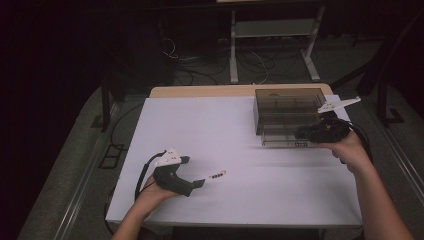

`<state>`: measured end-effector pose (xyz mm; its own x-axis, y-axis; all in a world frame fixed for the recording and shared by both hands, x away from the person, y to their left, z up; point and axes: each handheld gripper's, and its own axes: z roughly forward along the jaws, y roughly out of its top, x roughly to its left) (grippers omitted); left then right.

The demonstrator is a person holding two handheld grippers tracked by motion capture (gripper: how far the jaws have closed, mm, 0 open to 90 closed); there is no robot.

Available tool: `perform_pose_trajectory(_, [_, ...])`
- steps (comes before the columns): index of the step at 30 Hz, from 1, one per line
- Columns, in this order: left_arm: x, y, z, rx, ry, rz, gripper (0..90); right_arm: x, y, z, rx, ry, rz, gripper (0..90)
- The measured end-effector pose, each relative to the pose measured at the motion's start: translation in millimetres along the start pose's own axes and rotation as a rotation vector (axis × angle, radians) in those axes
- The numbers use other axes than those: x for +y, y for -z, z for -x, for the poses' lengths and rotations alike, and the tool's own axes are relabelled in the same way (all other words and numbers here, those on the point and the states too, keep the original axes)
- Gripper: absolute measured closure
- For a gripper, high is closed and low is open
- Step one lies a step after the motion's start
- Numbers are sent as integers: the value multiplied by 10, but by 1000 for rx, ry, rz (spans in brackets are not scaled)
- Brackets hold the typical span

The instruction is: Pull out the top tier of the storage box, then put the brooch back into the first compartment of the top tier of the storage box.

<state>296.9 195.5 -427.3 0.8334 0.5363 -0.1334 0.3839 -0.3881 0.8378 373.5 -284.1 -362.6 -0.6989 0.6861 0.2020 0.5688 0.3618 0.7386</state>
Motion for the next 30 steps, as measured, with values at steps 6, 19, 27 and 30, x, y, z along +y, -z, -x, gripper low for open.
perform_pose_trajectory(6, [17, -11, 13, 3, -5, -3, 0, -34, 29, -145, 29, 41, 17, 502])
perform_pose_trajectory(19, [11, 3, 19, 3, -4, 1, 0, -146, 61, -413, 9, 96, 92, 357])
perform_pose_trajectory(27, [19, 4, 38, 5, 1, 6, 0, -300, 56, -532, 15, 105, 120, 328])
perform_pose_trajectory(30, [14, 11, 37, 9, 2, 3, 0, -378, 49, -555, 22, 101, 126, 316])
